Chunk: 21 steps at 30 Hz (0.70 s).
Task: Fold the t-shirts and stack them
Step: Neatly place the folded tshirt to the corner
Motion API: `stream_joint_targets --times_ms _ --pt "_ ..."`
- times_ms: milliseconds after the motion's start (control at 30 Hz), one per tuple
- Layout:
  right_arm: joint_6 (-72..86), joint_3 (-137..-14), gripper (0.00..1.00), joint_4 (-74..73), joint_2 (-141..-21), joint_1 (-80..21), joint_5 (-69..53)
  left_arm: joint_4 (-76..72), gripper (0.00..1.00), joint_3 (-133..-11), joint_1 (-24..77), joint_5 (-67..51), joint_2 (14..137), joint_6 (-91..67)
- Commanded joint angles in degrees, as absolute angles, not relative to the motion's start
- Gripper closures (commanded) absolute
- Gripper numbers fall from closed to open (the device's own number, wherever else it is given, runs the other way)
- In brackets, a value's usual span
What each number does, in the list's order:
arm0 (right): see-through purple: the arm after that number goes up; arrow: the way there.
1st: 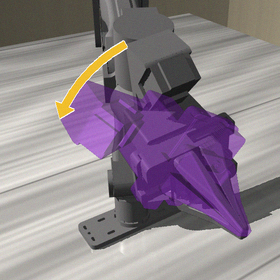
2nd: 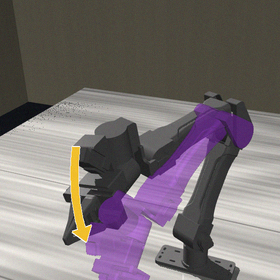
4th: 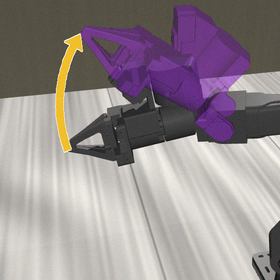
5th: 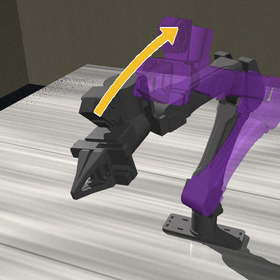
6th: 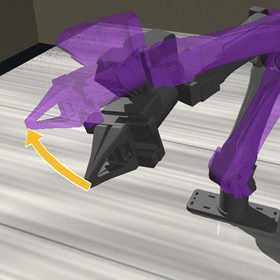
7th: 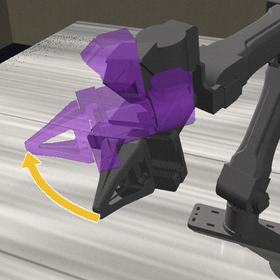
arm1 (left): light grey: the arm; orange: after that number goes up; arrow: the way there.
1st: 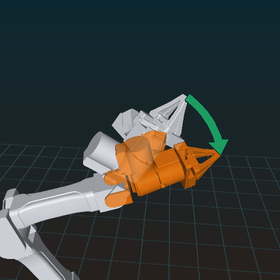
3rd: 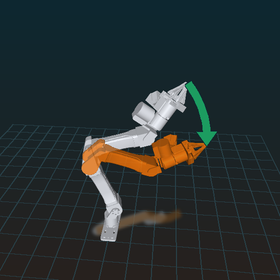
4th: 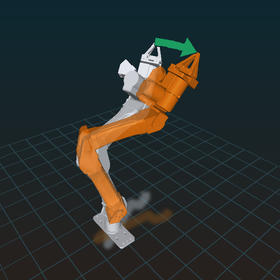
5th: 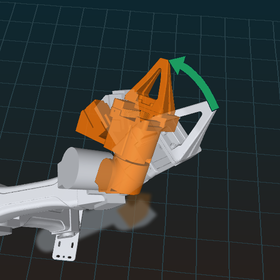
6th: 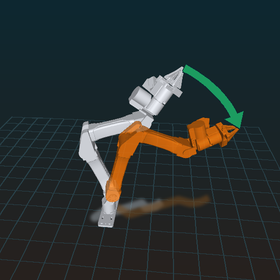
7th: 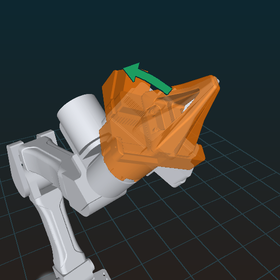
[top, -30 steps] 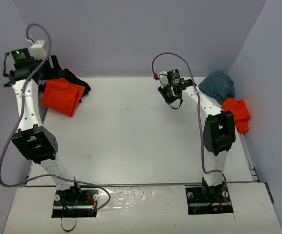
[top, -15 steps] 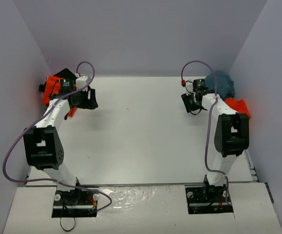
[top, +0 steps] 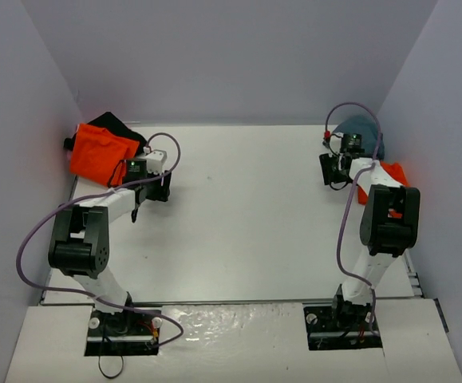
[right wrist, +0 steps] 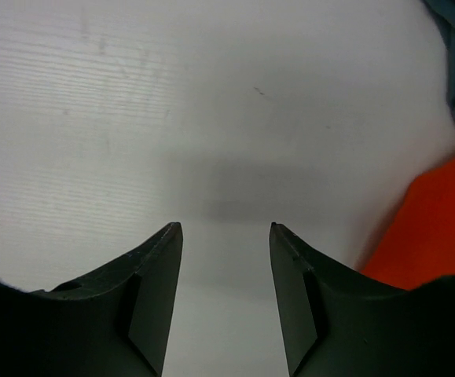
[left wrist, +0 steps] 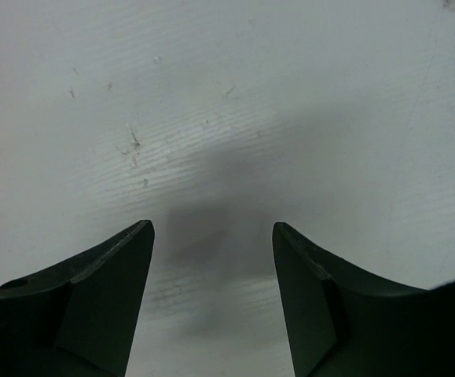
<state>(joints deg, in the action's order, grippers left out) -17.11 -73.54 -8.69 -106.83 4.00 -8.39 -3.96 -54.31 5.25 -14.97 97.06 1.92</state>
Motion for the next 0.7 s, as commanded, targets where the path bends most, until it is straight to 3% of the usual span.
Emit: stream_joint_targets --times_ms 0,333,500,667 --pt "-16.1 -73.6 0.54 -4.9 -105.4 6.2 -9.7 -17.6 0.43 -54.1 3.9 -11.2 91.4 -1.1" --pt "-15.0 -72.9 0.52 -2.6 -106.7 6.4 -10.1 -27.1 0.51 -39.0 -3.0 -11.9 80.6 -0.3" --pt "-15.4 -72.3 0.51 -2.0 -107.2 6.5 -10.7 -41.5 0.62 -29.7 -6.2 -9.0 80.8 -2.8" --pt "-14.4 -72.0 0.41 -1.5 -105.8 7.5 -16.9 -53.3 0.64 -24.9 -3.6 -4.2 85.2 -1.1"
